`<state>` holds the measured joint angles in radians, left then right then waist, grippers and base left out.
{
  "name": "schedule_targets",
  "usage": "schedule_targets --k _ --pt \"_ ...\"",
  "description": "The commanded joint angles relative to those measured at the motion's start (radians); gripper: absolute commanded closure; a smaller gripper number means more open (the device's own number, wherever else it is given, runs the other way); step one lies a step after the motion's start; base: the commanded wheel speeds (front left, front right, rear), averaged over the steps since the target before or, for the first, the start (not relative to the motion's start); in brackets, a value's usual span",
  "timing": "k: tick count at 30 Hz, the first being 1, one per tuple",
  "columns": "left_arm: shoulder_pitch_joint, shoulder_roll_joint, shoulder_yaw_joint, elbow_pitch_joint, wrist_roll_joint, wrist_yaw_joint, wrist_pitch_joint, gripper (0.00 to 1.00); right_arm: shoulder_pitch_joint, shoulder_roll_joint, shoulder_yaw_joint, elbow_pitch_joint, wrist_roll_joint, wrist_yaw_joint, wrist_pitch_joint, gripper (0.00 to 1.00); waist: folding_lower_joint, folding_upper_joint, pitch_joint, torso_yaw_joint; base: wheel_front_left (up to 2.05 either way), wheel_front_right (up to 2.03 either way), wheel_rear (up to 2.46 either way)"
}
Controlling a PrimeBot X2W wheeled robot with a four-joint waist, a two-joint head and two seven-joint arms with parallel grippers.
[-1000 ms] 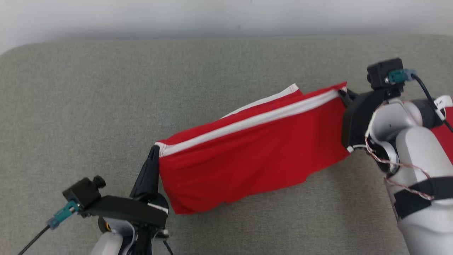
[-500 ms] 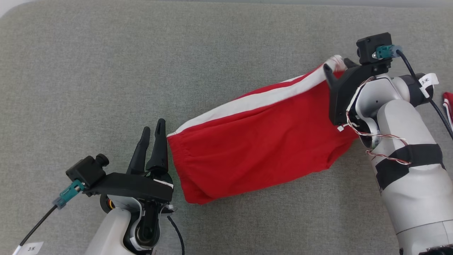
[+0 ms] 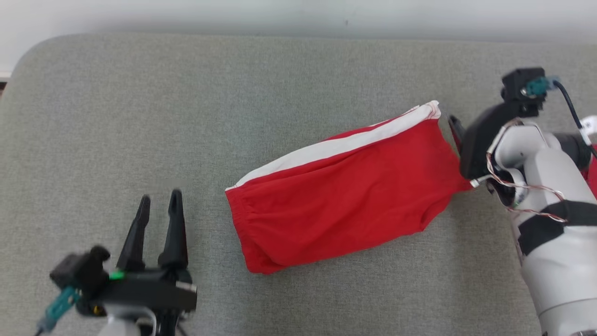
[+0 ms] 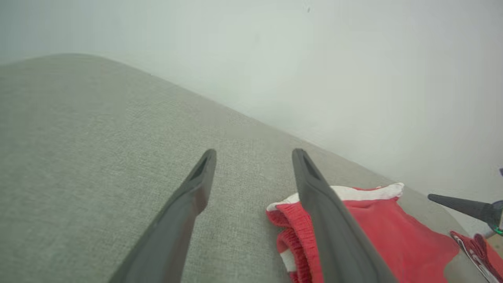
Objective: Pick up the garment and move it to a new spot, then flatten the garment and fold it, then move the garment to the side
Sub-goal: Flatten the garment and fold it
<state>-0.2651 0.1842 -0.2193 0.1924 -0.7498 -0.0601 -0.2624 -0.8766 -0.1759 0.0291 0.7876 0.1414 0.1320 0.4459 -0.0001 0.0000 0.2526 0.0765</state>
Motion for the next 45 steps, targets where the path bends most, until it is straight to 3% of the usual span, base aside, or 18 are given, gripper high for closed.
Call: schedule_targets --k 1,11,26,27,28,29,37,45 --pt "0.065 0.0 0.026 -0.04 0.079 -0.001 -0.002 0.0 0.029 0.0 -0.023 0.009 0.018 -0.003 0.02 0.0 0.0001 0.0 -0.016 0.008 0.0 0.0 0.0" --pt "0.245 -0.046 0.117 -0.117 0.254 -0.019 -0.002 0.0 0.069 0.005 -0.134 0.044 -0.027 -0.003 0.044 0.0 0.0001 0.0 0.002 0.059 0.0 0.0 0.0" --pt "0.371 -0.097 0.207 -0.135 0.346 -0.054 -0.003 0.0 0.109 0.088 -0.191 0.159 -0.127 -0.001 0.078 0.0 0.0001 0.0 0.016 0.105 0.0 0.0 0.0" --pt "0.373 -0.099 0.208 -0.133 0.348 -0.058 -0.003 0.0 0.111 0.094 -0.189 0.167 -0.124 -0.001 0.084 0.07 0.0001 0.0 0.017 0.106 0.0 0.0 0.0" --pt "0.374 -0.102 0.209 -0.129 0.349 -0.06 -0.003 0.0 0.113 0.099 -0.189 0.172 -0.12 0.0 0.085 0.81 0.0001 0.0 0.018 0.107 0.0 0.0 0.0" --pt "0.374 -0.104 0.21 -0.126 0.347 -0.063 -0.003 0.0 0.114 0.103 -0.186 0.176 -0.119 0.0 0.084 1.0 0.0001 0.0 0.018 0.108 0.0 0.0 0.0" --pt "0.378 -0.114 0.219 -0.104 0.342 -0.07 -0.003 0.0 0.134 0.056 -0.18 0.164 -0.144 -0.004 0.024 1.0 0.0001 0.0 0.0 0.093 0.0 0.0 0.0" --pt "0.392 -0.119 0.232 -0.092 0.328 -0.07 -0.003 0.0 0.189 -0.001 -0.265 0.101 -0.209 -0.004 -0.11 1.0 0.0001 0.0 -0.078 0.043 0.0 0.0 0.0"
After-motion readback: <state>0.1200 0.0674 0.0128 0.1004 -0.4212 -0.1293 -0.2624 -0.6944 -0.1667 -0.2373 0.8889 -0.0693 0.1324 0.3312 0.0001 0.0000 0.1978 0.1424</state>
